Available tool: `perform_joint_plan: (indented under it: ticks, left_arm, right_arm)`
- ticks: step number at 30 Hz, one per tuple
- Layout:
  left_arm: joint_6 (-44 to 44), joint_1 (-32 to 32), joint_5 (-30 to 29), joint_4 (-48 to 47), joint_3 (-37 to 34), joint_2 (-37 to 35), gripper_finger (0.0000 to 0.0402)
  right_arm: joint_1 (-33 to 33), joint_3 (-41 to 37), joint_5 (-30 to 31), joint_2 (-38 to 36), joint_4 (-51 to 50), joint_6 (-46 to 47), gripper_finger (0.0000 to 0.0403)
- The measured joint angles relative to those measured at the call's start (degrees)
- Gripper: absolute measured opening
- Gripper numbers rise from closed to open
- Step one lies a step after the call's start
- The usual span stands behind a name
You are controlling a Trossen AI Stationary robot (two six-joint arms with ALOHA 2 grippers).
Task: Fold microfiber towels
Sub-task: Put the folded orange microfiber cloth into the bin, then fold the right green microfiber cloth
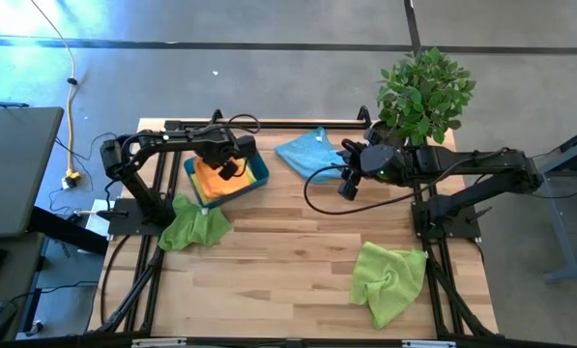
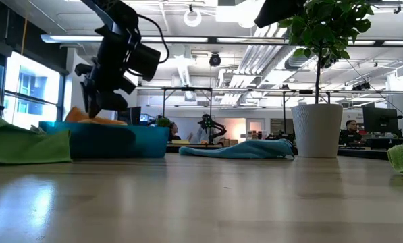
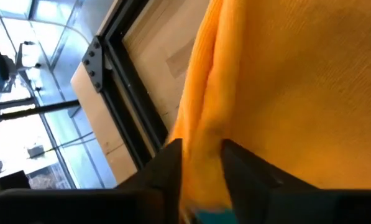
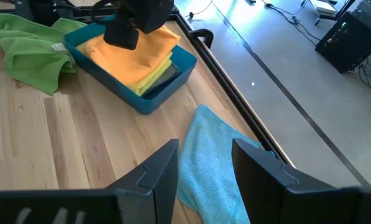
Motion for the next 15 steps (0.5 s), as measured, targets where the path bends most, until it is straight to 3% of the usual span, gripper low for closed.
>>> perform_joint_plan:
  ticks: [4, 8, 12, 15]
  left_arm:
    - [-3.28, -0.29, -0.7, -3.98, 0.85, 0.04, 0.0146]
    - [-5.74, -1.92, -0.44, -9.24, 4.29, 0.04, 0.0167]
    - [-2.69, -5.36, 5.23, -11.15, 9.57, 0.04, 0.0169]
    - [-0.23, -9.41, 9.88, -9.73, 13.55, 0.04, 0.017]
  right_arm:
    - [0.0, 0.0, -0.11, 0.0, -0.03, 0.01, 0.0141]
    - [0.0, 0.01, -0.92, 0.0, -0.5, 1.06, 0.0141]
    - [0.0, 0.02, -4.42, 0.0, -5.76, 5.53, 0.0141]
    - [0.0, 0.02, -10.78, 0.0, -13.43, 9.04, 0.0141]
